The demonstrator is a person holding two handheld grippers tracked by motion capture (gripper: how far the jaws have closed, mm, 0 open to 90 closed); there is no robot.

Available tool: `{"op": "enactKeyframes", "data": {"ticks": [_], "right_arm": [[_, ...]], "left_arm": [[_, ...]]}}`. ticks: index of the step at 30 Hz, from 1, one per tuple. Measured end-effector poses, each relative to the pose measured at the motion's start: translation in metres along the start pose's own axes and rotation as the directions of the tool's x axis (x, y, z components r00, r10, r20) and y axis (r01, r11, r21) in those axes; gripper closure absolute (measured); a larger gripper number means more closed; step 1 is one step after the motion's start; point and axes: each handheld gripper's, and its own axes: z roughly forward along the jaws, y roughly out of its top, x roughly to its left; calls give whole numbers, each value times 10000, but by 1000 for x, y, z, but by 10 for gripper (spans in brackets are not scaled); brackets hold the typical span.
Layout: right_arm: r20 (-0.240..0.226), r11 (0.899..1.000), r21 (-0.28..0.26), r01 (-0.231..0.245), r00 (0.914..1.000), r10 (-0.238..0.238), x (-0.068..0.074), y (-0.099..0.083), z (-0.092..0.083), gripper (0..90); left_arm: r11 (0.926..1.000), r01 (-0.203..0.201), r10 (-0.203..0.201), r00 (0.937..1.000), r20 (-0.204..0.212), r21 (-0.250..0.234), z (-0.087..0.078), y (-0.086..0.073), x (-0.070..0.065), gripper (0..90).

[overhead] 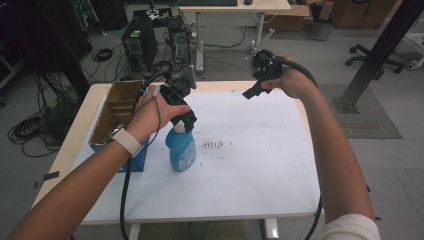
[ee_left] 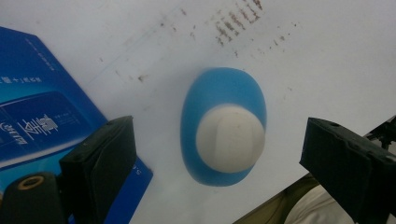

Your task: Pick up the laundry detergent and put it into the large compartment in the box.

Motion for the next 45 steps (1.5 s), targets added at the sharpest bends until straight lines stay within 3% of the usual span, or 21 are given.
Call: {"op": "enactKeyframes", "data": {"ticks": [22, 45], "right_arm": [[-32, 10000, -63, -18, 10000, 18, 0, 1, 1, 90], [-56, 10000, -5, 11, 10000, -11, 0, 1, 3, 90]], "left_arm": [[9997, 233, -232, 9995, 197, -56, 20, -4, -1, 110], [9998, 184, -185, 9997, 172, 88, 39, -3, -3, 112]]}}
